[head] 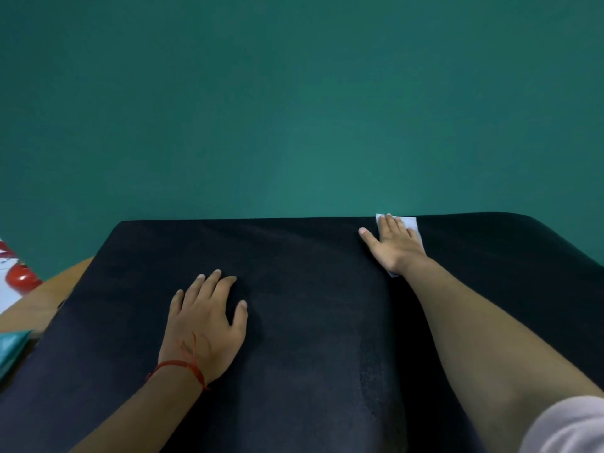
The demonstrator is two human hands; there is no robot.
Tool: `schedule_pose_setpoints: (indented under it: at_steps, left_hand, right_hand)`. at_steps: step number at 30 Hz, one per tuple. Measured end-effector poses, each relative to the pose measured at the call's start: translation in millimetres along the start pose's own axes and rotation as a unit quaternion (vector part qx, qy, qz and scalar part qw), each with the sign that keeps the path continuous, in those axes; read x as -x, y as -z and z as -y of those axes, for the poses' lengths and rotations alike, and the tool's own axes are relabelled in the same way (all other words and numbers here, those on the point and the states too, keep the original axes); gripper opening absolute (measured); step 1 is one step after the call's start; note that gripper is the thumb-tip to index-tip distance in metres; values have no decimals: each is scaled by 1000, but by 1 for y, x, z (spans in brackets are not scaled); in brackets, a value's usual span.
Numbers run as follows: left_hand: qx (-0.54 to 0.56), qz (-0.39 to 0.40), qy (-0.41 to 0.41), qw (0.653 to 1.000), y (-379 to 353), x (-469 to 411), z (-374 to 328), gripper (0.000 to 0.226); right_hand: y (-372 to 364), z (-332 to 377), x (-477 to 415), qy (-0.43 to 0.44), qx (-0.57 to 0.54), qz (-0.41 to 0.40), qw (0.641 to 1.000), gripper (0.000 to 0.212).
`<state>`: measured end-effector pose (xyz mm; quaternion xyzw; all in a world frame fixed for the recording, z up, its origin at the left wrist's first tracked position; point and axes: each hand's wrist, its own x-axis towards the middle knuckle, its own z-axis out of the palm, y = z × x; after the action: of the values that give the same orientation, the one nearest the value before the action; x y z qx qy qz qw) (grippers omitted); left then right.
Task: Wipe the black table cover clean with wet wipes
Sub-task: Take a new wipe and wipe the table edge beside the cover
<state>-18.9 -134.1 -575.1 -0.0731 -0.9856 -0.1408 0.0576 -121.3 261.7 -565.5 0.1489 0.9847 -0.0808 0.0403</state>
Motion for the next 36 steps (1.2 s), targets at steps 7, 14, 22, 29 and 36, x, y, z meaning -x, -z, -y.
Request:
schedule_pose_setpoints:
  at_steps: [7, 14, 22, 29, 36]
  left_hand:
    - [20, 2, 9, 1000, 2, 2, -1, 58]
    - [47, -4, 30, 998, 2, 2, -3, 50]
    - [30, -18, 68, 997, 3, 2, -3, 58]
    - [23, -9, 72, 997, 6, 5, -6, 58]
    - [35, -10, 68, 997, 9, 5, -7, 58]
  right_hand:
    - [-13, 97, 24, 69, 3, 10, 998, 103]
    - [-28, 185, 50, 149, -20, 28, 988, 102]
    - [-47, 247, 79, 237, -66, 42, 968, 91]
    - [-38, 217, 43, 204, -60, 34, 976, 89]
    - [-28, 167, 23, 165, -56, 23, 984, 84]
